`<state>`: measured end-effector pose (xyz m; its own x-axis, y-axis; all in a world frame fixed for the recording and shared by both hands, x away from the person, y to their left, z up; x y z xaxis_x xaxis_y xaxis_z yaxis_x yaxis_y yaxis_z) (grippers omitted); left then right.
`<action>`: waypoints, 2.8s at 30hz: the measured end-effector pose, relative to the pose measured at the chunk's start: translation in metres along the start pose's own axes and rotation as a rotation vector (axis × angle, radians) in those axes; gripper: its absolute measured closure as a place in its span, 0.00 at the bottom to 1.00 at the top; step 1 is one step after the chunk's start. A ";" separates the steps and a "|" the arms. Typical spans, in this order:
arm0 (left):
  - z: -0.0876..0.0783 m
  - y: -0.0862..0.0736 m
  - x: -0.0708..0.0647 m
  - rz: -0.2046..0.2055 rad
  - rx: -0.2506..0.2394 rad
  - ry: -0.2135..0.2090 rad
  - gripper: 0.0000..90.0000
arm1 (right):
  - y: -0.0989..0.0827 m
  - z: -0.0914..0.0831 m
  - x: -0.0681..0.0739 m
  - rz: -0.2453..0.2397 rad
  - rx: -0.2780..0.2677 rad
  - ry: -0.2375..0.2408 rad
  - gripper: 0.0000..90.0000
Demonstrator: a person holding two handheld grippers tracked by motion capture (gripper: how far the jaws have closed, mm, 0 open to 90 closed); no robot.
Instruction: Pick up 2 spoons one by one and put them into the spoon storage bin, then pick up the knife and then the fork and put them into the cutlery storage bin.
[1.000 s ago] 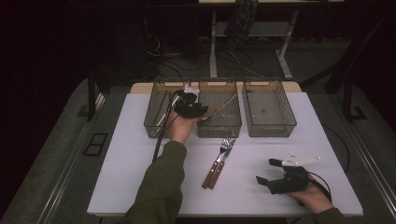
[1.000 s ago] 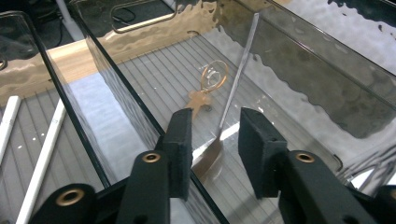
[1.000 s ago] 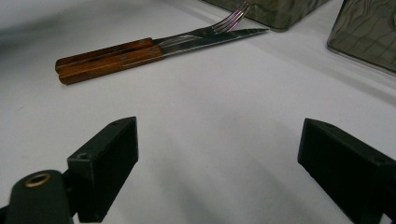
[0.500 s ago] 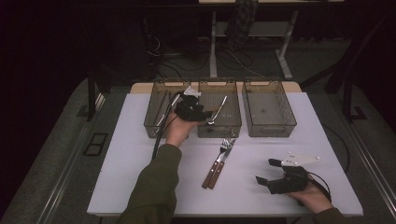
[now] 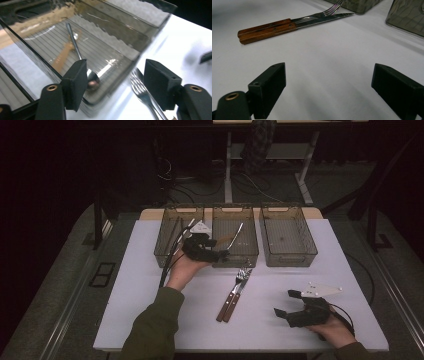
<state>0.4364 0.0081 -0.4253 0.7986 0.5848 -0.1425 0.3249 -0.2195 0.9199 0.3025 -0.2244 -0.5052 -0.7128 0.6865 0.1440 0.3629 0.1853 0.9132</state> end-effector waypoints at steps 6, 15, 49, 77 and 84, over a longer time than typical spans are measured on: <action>-0.013 -0.018 -0.015 -0.002 0.001 -0.026 0.31 | 0.000 0.000 -0.001 0.004 0.002 -0.003 0.13; -0.031 -0.046 -0.036 -0.001 0.018 -0.065 0.33 | -0.001 0.000 -0.002 0.001 0.003 -0.010 0.13; -0.053 -0.118 -0.079 0.075 0.201 -0.227 0.99 | 0.001 -0.003 0.000 -0.003 -0.003 -0.015 0.13; -0.034 -0.125 -0.104 0.091 0.238 -0.328 0.99 | 0.001 -0.001 0.000 -0.006 -0.003 -0.009 0.13; -0.026 -0.124 -0.117 0.094 0.235 -0.368 0.99 | 0.001 -0.001 -0.001 -0.004 -0.004 -0.011 0.13</action>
<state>0.2896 -0.0135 -0.5130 0.9434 0.2463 -0.2220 0.3148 -0.4548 0.8331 0.3029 -0.2254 -0.5036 -0.7080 0.6930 0.1361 0.3572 0.1851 0.9155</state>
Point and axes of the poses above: each handheld gripper's, and its own axes: z roughly forward along the jaws, y roughly out of its top, x roughly to its left, the point moved 9 cm from there along z, roughly forward along the jaws, and after that the axes turned 13 degrees about -x, right-handed, at the moved point
